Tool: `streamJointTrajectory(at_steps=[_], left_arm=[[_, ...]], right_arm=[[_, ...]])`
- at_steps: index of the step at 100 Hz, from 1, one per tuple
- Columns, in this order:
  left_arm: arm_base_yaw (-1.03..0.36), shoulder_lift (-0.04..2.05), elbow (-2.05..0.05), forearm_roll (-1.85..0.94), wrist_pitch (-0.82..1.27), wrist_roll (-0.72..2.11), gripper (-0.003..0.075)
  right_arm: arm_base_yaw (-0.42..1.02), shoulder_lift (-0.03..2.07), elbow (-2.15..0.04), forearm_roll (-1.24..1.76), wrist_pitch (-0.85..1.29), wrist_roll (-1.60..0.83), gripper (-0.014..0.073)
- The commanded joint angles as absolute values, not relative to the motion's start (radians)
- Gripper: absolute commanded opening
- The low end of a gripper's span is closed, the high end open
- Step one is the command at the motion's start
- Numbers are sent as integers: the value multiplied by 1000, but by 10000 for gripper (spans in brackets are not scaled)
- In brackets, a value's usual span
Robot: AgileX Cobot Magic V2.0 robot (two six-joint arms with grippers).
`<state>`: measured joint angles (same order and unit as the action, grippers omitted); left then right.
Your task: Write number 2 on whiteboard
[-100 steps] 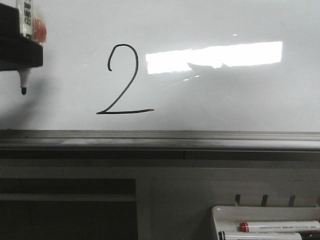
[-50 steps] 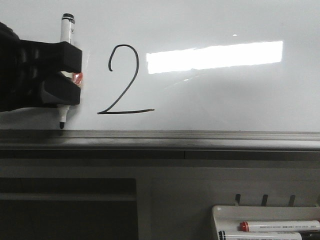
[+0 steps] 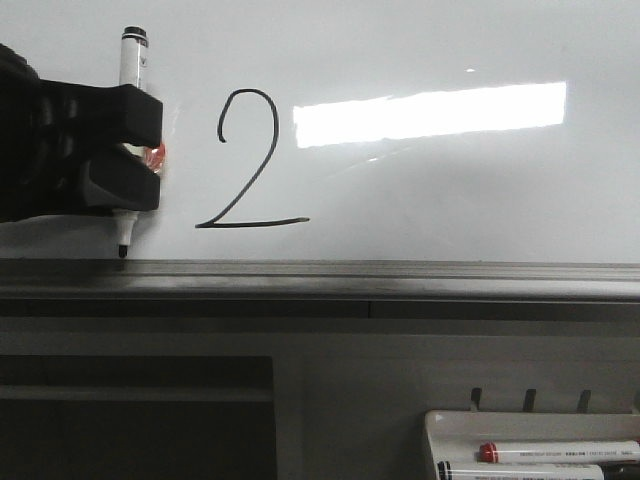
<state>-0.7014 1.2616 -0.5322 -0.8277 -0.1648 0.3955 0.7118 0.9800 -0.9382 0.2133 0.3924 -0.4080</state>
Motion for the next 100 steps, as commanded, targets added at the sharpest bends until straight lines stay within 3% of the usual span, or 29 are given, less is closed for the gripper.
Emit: streamJointTrajectory(at_steps=[1,15,49,54,61,71,77,100], left_arm=[[-686,1259,-554,-830,-238,386,239],[-686,1259,-554,-827,-238,386,395],[-688,1152,-554,-782,-165,393,407],[-688,1111,-554,-728,-139,393,401],[-688,1044,-549,-712,-126,393,341],[-688,926,-540,-705,-119,393,119],[-688,839,-534,-668,-112,393,-23],[-688,511,-472,-496,-108,393,-20]], right_arm=[[707,963,-974,221,319,-390,483],[707,963,-974,221,313,-384,483],[707,963,-974,221,333,-384,482],[707,956,-974,221,355,-384,451],[707,953,-974,221,384,-384,291],[707,912,-963,217,394,-384,-84],[707,879,-946,217,379,-382,-67],[707,671,-787,186,295,-384,-68]])
